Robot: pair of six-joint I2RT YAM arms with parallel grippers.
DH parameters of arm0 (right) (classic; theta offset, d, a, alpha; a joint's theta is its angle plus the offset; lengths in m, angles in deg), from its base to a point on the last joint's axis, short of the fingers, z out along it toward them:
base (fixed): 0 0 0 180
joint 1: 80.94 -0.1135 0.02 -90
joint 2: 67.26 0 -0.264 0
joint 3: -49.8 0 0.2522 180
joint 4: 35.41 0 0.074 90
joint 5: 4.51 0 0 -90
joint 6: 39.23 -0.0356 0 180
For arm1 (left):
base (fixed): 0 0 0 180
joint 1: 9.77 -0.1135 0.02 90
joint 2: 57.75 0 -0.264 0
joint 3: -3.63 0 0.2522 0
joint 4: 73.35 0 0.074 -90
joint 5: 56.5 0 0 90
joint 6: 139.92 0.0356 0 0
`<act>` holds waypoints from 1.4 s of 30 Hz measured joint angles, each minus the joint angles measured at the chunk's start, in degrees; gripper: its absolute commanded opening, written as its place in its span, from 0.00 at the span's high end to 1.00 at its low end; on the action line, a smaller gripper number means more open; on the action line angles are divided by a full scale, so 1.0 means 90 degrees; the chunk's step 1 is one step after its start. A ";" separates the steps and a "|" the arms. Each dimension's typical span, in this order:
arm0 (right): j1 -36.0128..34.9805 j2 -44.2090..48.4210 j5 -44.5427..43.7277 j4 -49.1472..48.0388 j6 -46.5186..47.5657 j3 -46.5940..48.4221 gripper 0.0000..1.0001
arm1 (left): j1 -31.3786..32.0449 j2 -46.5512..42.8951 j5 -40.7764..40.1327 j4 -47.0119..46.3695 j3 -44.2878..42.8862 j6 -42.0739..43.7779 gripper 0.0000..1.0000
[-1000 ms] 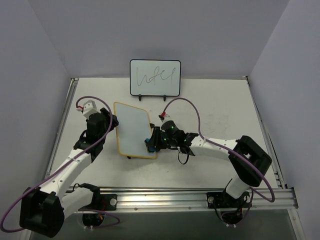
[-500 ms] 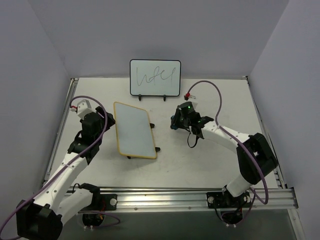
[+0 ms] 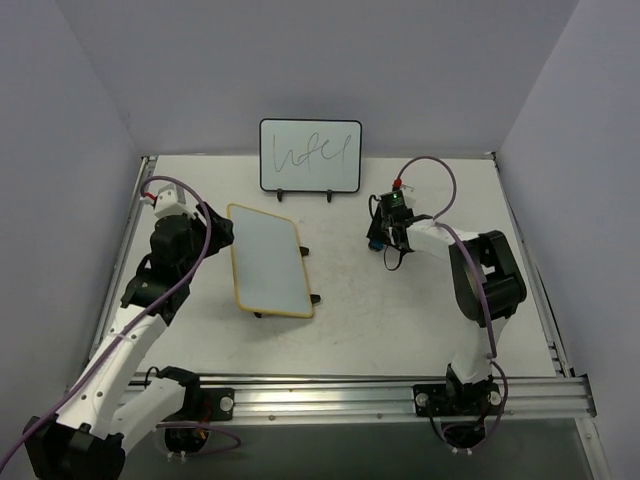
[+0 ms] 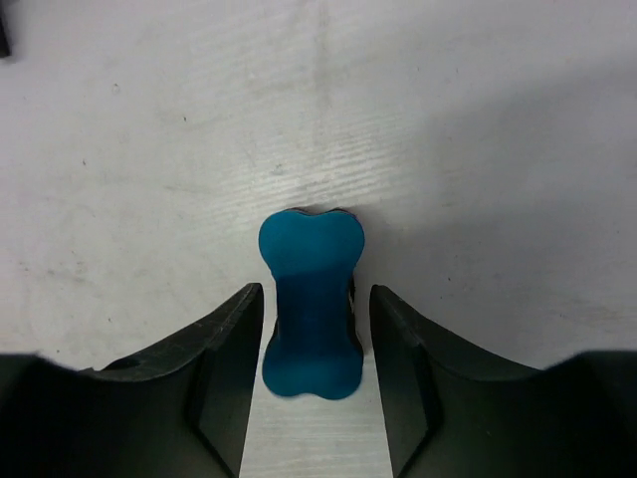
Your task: Erase the whiteboard
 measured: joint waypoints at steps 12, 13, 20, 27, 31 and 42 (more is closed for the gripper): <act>0.0083 -0.0007 0.0078 -0.0102 0.0209 0.0109 0.15 | -0.0155 -0.0284 0.0670 0.0369 -0.0185 0.0435 0.26; 0.0083 -0.0007 0.0078 -0.0102 0.0192 0.0109 0.11 | -0.0163 -0.0318 0.0682 0.0379 -0.0185 0.0447 0.26; 0.0083 0.0726 0.0080 0.0272 0.0357 0.0068 0.03 | -0.0194 -0.0532 0.0799 0.0459 -0.0185 0.0478 0.25; 0.0083 0.3140 -0.0100 0.0493 0.0658 0.0051 0.00 | -0.0214 -0.0651 0.1110 0.0605 -0.0219 0.0617 0.25; 0.0087 0.4335 -0.0272 0.0515 0.0804 -0.0049 0.00 | -0.0238 -0.0656 0.1350 0.0874 -0.0466 0.0850 0.25; 0.0095 0.5022 -0.0282 0.0942 0.1064 -0.0733 0.00 | -0.0250 -0.0763 0.1702 0.1149 -0.0945 0.1192 0.17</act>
